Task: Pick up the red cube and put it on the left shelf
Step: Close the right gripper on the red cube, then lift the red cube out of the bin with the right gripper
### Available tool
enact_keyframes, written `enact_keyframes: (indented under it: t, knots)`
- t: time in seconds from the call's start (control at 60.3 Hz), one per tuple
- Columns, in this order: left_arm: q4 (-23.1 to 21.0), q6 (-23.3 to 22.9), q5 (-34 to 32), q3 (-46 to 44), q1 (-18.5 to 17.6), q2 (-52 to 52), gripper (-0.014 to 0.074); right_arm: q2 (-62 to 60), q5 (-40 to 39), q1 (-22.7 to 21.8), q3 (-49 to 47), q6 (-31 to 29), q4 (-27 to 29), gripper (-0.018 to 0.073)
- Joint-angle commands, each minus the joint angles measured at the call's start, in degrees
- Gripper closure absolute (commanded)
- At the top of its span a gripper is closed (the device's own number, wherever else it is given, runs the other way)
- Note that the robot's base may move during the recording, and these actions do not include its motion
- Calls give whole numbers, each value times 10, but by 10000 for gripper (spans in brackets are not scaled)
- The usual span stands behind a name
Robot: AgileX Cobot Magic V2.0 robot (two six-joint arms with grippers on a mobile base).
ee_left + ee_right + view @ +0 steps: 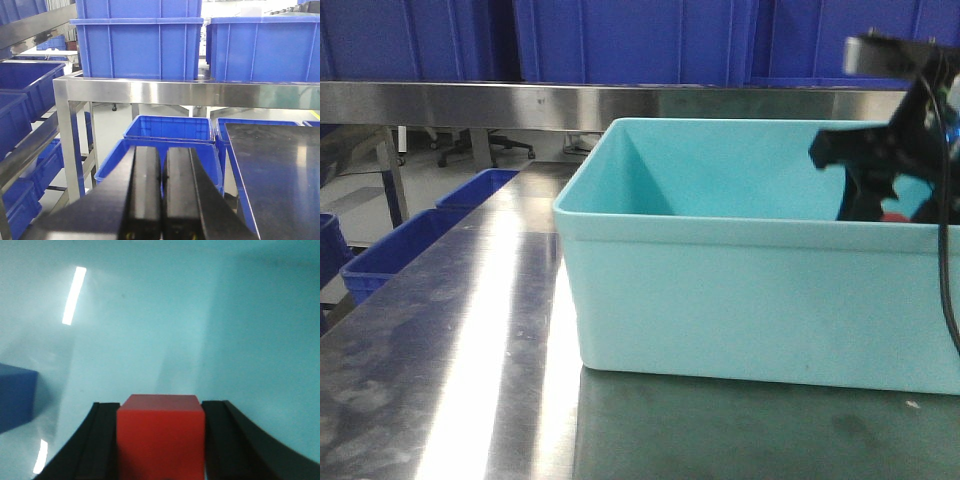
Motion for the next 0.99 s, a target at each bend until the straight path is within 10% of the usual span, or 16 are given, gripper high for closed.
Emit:
enact_keyframes:
  t: [0.0, 0.978]
  knots:
    - [0, 0, -47, 14, -2, -9, 495, -53, -25, 2, -38, -3, 3, 493]
    - [0, 0, -47, 14, -2, -9, 495, -510, -125, 1, 72, -3, -80, 496]
